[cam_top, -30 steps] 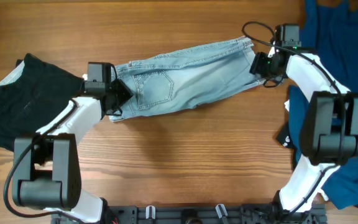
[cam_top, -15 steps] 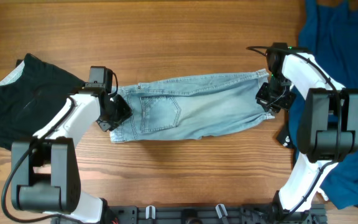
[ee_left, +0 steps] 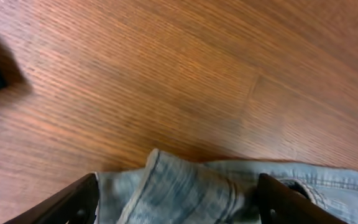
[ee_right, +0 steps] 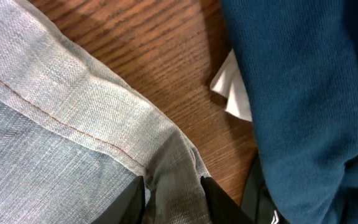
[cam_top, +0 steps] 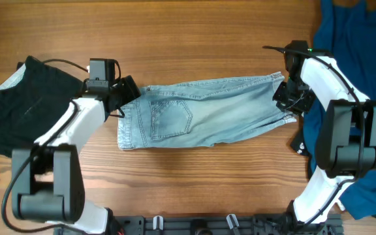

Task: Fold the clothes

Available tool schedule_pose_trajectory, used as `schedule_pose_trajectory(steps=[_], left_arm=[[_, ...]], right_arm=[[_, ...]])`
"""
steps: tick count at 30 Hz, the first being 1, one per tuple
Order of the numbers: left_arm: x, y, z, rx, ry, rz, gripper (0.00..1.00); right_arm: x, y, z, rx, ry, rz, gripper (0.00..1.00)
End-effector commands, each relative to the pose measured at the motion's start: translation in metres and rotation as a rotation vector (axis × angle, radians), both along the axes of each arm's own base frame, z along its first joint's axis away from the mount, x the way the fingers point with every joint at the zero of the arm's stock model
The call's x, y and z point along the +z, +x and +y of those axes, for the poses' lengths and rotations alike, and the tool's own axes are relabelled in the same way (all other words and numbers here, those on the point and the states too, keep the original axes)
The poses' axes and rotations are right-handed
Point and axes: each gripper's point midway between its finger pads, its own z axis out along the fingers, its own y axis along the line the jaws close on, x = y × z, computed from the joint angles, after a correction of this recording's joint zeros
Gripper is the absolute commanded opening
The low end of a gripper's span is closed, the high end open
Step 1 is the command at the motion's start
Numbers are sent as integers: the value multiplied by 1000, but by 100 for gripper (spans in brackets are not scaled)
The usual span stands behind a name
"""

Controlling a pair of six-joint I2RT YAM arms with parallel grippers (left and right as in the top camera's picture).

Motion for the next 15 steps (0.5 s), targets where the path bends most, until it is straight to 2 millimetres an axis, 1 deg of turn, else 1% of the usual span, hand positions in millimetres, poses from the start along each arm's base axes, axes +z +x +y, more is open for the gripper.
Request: schedule_pose_trajectory(steps=[1, 2, 3, 4, 5, 6, 8, 9, 11, 13, 15], left_arm=[[-2, 13, 2, -11, 26, -41, 79], [-2, 13, 0, -14, 23, -40, 72], [-3, 12, 0, -17, 20, -36, 62], [-4, 11, -2, -23, 10, -29, 45], [-5, 8, -5, -31, -4, -18, 20], [-7, 6, -6, -36, -12, -5, 4], [-9, -8, -5, -35, -13, 48, 4], [-7, -15, -1, -26, -9, 71, 4], [4, -30, 10, 31, -14, 110, 4], [13, -47, 19, 130, -46, 152, 4], [16, -61, 21, 203, -74, 200, 4]], right_arm=[[5, 2, -2, 17, 4, -24, 29], [5, 3, -2, 16, 4, -26, 28], [5, 3, -2, 17, 4, -27, 28], [5, 4, -2, 17, 4, -29, 28], [5, 4, -2, 17, 4, -32, 28], [5, 6, -2, 17, 3, -40, 28], [4, 14, -2, 17, 3, -70, 27], [4, 21, -1, 23, 9, -98, 27], [2, 41, 10, 120, 82, -167, 27], [3, 58, 24, 185, 160, -236, 27], [6, 74, 36, 237, 223, -306, 28]])
